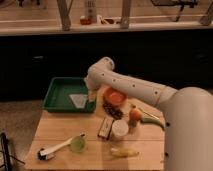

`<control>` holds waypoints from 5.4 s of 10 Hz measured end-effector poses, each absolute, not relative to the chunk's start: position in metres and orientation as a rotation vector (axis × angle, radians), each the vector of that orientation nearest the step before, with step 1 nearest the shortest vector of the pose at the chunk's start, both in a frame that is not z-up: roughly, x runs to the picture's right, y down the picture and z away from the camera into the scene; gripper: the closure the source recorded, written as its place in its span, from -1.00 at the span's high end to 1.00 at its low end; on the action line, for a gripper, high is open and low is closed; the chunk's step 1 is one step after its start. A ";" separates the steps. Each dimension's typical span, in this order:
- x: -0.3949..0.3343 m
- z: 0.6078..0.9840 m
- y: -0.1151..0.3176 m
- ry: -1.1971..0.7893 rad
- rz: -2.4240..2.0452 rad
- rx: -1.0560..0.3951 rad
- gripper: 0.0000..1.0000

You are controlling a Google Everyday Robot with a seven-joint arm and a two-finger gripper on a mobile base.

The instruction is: Place towel in table surface

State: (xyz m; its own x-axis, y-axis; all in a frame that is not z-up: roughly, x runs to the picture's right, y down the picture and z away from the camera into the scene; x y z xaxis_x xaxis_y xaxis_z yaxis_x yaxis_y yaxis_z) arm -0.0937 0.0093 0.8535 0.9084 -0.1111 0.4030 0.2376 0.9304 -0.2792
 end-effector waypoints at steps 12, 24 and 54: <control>-0.140 0.890 0.020 -0.469 -0.232 -0.422 0.60; -0.146 0.904 0.043 -0.454 -0.255 -0.548 0.60; -0.143 0.959 0.079 -0.450 -0.129 -0.645 -1.00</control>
State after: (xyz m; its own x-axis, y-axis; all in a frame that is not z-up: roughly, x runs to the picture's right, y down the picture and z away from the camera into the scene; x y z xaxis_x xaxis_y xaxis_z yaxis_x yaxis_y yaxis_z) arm -0.1427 0.0792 0.9590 0.8960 0.0214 0.4435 0.2537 0.7949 -0.5511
